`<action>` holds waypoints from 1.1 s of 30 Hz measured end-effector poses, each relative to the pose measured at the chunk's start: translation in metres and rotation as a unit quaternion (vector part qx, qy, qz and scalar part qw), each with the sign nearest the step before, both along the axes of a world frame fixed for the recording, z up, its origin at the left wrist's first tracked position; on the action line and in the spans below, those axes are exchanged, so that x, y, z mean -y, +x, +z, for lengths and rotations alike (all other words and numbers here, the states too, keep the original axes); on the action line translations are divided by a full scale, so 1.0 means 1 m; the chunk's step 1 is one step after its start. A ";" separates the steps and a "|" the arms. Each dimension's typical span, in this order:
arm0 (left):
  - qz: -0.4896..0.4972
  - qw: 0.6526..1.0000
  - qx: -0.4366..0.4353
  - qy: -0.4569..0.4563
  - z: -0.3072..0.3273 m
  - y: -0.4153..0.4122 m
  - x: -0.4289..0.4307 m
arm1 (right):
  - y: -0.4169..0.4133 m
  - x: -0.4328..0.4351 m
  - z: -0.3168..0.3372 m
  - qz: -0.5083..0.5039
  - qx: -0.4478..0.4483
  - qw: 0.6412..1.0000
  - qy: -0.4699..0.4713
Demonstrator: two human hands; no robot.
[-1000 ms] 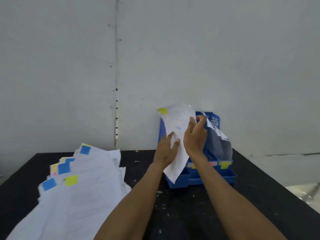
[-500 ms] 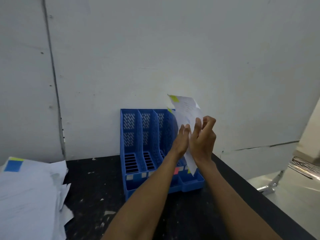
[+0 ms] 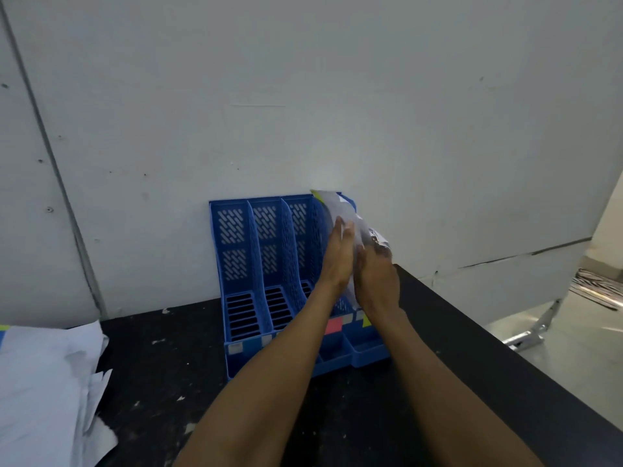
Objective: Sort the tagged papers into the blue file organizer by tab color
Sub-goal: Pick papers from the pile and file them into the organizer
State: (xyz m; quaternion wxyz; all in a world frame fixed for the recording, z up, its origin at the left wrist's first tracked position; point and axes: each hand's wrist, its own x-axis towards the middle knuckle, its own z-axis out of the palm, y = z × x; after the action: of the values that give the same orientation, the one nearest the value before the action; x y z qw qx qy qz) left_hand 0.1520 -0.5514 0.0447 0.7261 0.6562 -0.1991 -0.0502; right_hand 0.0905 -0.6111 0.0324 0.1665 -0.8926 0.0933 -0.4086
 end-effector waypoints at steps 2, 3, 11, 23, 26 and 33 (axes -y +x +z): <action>-0.014 0.999 0.015 -0.037 0.007 -0.010 -0.009 | 0.002 0.001 -0.007 -0.015 -0.074 0.997 -0.019; -0.021 0.998 0.023 -0.048 0.008 -0.011 -0.011 | 0.002 0.000 -0.008 -0.006 -0.064 0.998 -0.002; 0.074 0.992 0.100 -0.032 0.015 -0.018 -0.011 | 0.000 -0.001 -0.012 0.027 -0.054 0.998 -0.018; 0.095 0.968 0.195 0.125 0.023 -0.014 -0.022 | 0.005 -0.002 -0.036 0.039 -0.027 0.940 0.338; 0.072 0.975 0.170 0.121 0.026 -0.015 -0.022 | 0.003 -0.009 -0.018 0.084 0.025 0.927 0.365; 0.100 0.975 0.196 0.032 0.042 -0.033 -0.020 | 0.007 -0.018 -0.014 0.101 0.053 0.956 0.269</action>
State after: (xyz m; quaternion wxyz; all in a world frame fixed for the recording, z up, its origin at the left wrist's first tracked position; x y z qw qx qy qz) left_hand 0.1186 -0.5310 0.0870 0.6526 0.6930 -0.2695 0.1454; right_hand 0.0978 -0.5935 0.0186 0.4456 -0.7964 0.0996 -0.3965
